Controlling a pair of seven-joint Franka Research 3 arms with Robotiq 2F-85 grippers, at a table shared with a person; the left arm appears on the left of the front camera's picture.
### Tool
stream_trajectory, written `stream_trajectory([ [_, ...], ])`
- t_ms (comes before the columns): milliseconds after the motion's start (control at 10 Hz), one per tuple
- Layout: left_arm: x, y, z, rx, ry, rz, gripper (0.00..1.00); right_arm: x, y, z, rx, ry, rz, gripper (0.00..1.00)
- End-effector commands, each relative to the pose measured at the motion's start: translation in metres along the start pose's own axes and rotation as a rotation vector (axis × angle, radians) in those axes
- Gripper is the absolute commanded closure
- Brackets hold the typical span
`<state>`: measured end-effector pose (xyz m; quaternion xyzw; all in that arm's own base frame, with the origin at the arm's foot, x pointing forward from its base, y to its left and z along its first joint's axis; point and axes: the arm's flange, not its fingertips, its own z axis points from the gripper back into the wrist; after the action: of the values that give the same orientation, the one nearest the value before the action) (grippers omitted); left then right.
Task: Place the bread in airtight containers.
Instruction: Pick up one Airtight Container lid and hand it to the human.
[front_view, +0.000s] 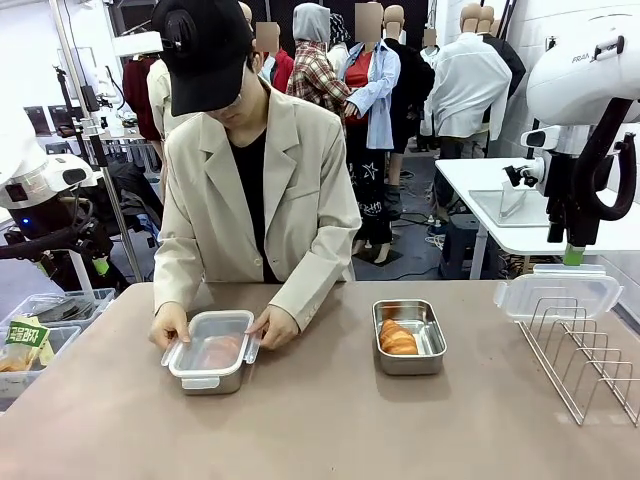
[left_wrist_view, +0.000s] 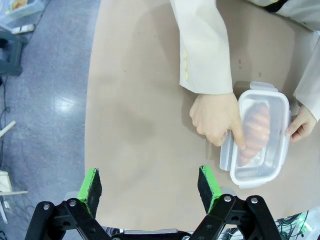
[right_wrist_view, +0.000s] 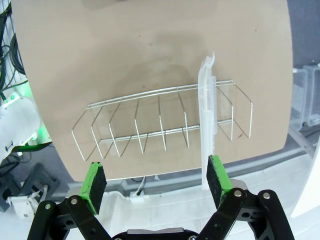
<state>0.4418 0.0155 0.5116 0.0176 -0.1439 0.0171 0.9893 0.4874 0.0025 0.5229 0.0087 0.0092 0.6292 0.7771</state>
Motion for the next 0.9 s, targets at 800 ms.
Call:
stream_trajectory([
  [800, 0.0013, -0.0003, 0.0009, 0.001, -0.011, 0.0, 0.0, -0.0003, -0.0014, 0.0005, -0.005, 0.011, 0.003, 0.0],
])
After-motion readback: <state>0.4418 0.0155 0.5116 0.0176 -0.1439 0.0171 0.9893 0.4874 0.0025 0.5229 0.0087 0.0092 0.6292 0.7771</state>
